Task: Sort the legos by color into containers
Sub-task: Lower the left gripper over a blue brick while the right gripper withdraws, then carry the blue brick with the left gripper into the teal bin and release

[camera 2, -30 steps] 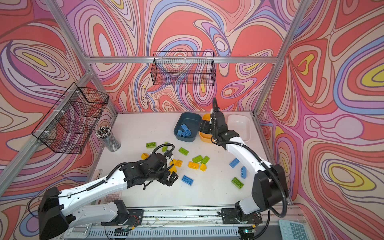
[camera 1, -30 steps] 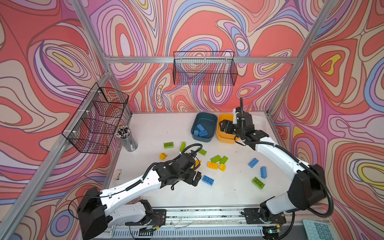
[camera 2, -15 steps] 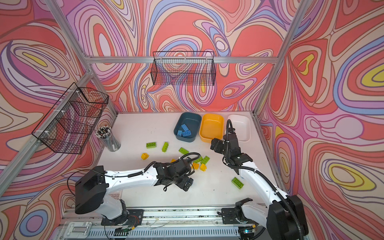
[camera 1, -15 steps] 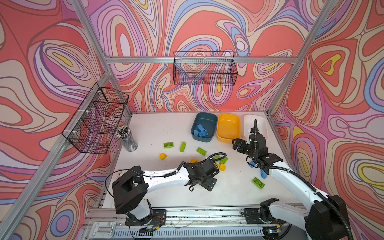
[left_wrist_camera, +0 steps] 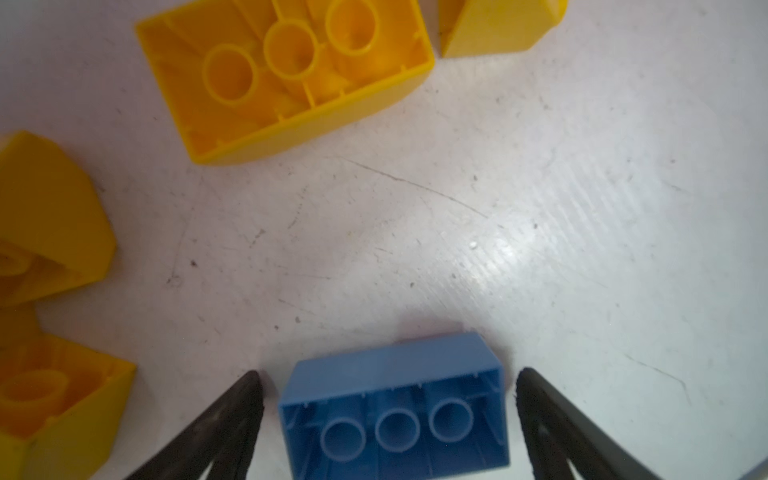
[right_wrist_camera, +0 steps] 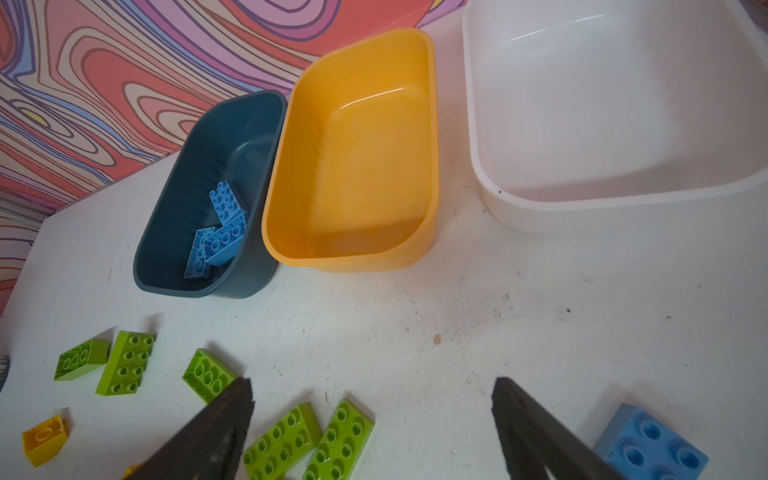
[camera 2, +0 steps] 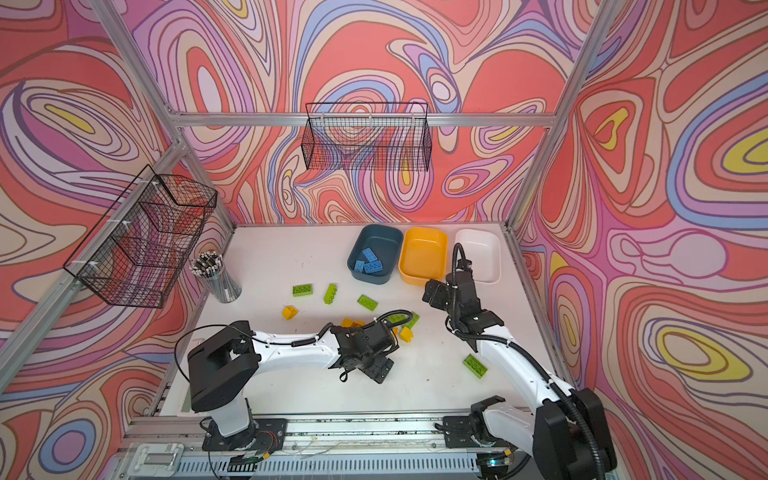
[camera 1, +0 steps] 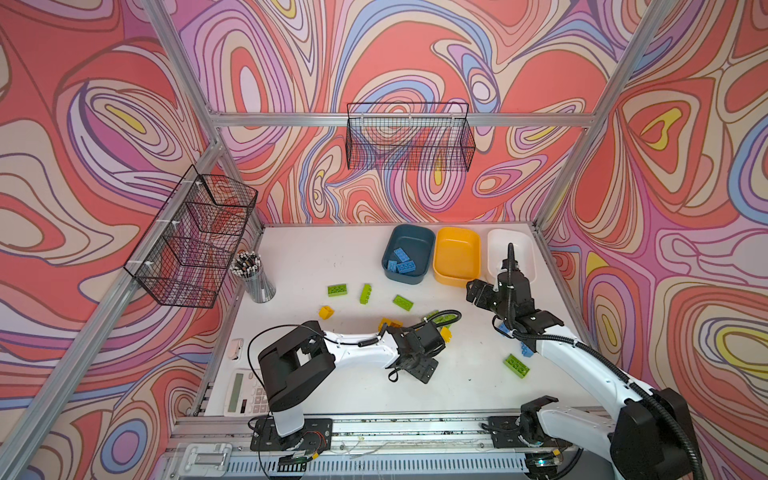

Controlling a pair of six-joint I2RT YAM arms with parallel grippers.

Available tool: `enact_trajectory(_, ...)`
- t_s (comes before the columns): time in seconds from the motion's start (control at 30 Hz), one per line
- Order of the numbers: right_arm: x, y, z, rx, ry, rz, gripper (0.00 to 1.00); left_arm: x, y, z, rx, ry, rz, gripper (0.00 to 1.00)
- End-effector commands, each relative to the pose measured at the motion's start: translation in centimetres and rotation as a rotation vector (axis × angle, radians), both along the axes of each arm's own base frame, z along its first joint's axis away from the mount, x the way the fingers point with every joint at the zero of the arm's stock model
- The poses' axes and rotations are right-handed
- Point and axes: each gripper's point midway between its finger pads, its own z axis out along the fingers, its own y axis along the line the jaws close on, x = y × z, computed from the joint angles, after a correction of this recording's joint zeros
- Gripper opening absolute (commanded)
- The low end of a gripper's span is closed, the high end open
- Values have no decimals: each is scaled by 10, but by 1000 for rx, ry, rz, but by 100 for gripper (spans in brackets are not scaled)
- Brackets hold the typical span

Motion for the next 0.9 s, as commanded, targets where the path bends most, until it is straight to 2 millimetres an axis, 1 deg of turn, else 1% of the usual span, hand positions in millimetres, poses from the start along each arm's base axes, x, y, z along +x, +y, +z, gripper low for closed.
enact_trajectory(0.0, 1, -5, -2, -8, -5, -21, 95, 4, -8, 0, -6, -9, 6, 91)
enact_trajectory(0.1, 1, -5, 0, -11, -10, -20, 95, 5, -9, -2, 6, -9, 3, 86)
enact_trajectory(0.17, 1, -5, 0, -10, -10, -20, 95, 5, -9, -2, 9, -8, -1, 81)
enact_trajectory(0.23, 1, -4, 1, -11, -11, -19, 95, 5, -8, -1, 11, -8, -2, 73)
enact_trajectory(0.3, 1, -5, 2, -12, -12, -19, 95, 5, -6, 2, 17, -15, -2, 62)
enact_trajectory(0.37, 1, -5, 1, -11, -11, -18, 95, 6, -4, 6, 18, -23, 0, 55)
enact_trajectory(0.43, 2, -4, 2, -8, -14, -17, 95, 7, -3, 12, 16, -35, 0, 51)
enact_trajectory(0.5, 1, -3, 2, -6, -13, -13, 95, 9, -2, 20, 11, -54, 7, 51)
enact_trajectory(0.6, 0, -2, 2, -5, -12, -3, 95, 16, -2, 35, -11, -86, 15, 50)
enact_trajectory(0.7, -2, 0, 4, 10, -20, 7, 94, 29, 0, 59, -55, -99, 31, 50)
enact_trajectory(0.8, -6, 2, 5, 31, -29, 18, 94, 49, 6, 93, -105, -140, 48, 50)
enact_trajectory(0.87, -9, 3, 3, 38, -26, 21, 94, 67, 12, 119, -141, -174, 63, 50)
